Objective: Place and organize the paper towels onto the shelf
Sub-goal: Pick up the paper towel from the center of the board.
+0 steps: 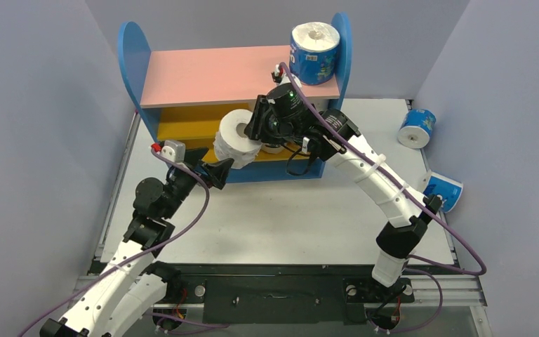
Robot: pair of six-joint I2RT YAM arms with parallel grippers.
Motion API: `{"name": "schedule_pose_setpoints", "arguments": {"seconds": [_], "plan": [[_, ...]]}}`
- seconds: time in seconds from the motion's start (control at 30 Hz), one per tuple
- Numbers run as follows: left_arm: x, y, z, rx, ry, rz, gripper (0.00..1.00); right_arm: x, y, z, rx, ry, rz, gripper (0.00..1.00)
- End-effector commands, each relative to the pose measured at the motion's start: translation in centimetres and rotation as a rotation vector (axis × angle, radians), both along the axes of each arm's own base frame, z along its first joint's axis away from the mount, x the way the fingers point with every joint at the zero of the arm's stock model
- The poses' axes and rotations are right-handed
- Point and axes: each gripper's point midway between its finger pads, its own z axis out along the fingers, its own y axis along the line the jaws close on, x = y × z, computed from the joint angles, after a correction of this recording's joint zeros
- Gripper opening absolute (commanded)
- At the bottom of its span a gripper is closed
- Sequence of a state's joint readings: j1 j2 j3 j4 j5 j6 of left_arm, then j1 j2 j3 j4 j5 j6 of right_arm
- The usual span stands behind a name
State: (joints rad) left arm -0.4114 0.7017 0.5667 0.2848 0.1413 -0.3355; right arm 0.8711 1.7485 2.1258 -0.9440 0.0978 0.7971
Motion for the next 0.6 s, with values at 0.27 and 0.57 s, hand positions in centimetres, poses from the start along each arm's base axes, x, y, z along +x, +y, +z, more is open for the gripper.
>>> {"name": "schedule_pose_setpoints", "arguments": {"seconds": [0.27,0.57], "plan": [[1.8,-0.5,4.5,-0.048,-0.125,0.042,0.96,2.0,0.9,5.5,0.136,-0.116,-0.037,0.21],[2.3,-1.3,4.1,-0.05,-0.113,0.038,0.96,2.7,1.6,3.6,0.112,-0.081,-0.027,0.27]]}}
